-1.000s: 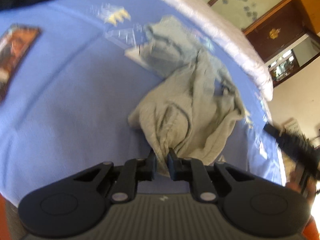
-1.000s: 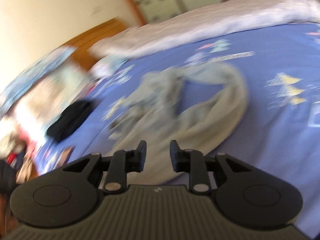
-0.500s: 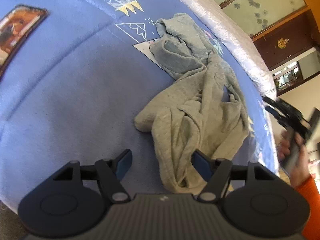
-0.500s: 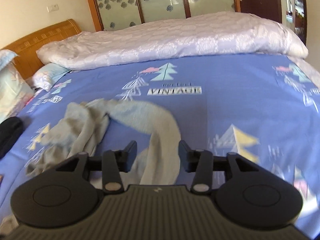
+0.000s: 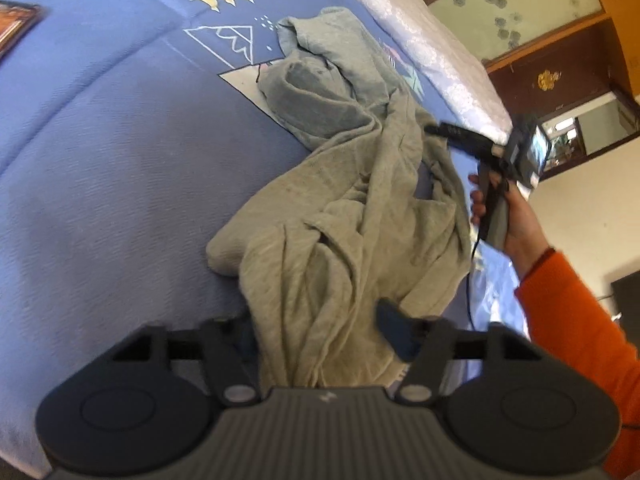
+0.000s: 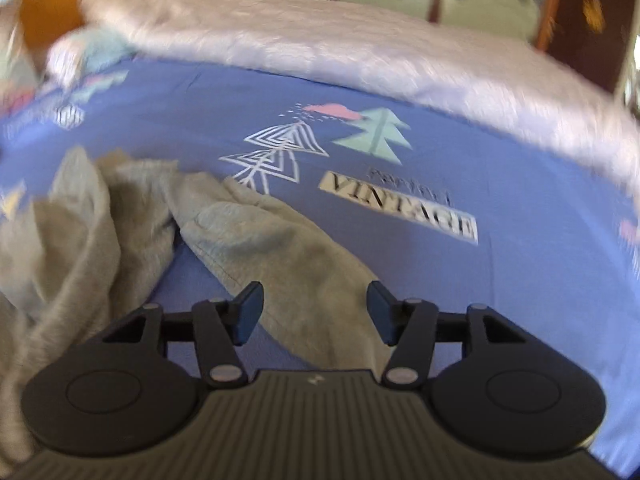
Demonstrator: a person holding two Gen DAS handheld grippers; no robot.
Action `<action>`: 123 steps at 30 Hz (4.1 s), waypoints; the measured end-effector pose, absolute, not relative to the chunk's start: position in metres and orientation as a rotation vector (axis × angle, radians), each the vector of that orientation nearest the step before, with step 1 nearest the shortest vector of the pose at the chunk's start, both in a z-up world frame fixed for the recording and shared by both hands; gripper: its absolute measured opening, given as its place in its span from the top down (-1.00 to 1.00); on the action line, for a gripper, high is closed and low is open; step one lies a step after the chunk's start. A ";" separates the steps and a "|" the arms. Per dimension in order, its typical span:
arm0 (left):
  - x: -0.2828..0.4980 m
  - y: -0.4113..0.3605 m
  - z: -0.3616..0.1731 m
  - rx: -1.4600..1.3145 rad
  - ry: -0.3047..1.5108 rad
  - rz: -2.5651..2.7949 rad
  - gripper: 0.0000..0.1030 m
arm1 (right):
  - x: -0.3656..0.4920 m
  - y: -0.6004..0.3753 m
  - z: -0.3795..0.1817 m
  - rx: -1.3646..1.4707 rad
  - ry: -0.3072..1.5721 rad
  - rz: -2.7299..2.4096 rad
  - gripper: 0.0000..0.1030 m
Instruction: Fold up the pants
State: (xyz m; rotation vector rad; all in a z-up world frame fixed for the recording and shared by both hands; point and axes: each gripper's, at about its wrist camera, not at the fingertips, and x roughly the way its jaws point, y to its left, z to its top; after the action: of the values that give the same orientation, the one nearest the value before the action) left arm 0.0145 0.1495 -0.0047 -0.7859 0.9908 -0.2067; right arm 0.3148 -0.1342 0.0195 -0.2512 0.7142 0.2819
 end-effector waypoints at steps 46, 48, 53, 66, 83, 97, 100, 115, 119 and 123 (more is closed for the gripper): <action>0.006 0.204 0.003 -0.646 1.026 0.032 0.75 | -0.064 -0.555 0.005 1.262 0.417 -0.301 0.70; -0.010 0.203 -0.003 -0.667 0.985 0.032 0.69 | -0.080 -0.548 -0.002 1.235 0.446 -0.341 0.46; -0.017 0.202 0.012 -0.656 0.941 0.035 0.08 | -0.105 -0.554 0.023 1.101 0.404 -0.436 0.23; -0.012 0.183 0.007 -0.523 0.984 0.096 0.81 | -0.041 -0.491 0.014 0.835 0.595 -0.257 0.26; 0.055 0.178 0.075 -0.381 0.785 0.038 -0.64 | 0.007 -0.411 0.075 0.513 0.557 -0.141 0.35; 0.099 0.176 0.011 -0.496 0.823 0.051 0.69 | 0.260 -0.080 0.117 0.009 0.698 0.580 -0.13; 0.095 0.183 0.007 -0.542 0.820 0.045 0.69 | 0.319 -0.024 0.098 0.001 0.768 0.598 -0.15; 0.093 0.186 0.014 -0.552 0.784 0.004 0.79 | 0.326 -0.052 0.133 -0.016 0.639 0.433 0.90; 0.076 0.179 0.028 -0.547 0.766 -0.019 0.79 | 0.285 -0.159 0.181 0.198 0.504 0.298 0.90; 0.055 0.170 0.037 -0.557 0.769 -0.107 0.79 | 0.192 -0.273 0.181 0.408 0.414 0.152 0.90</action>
State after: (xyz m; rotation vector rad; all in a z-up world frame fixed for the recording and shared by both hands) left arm 0.0545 0.1698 0.0368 -0.5572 0.7691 -0.1071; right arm 0.1919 -0.2735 0.1807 0.4082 0.4138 0.1518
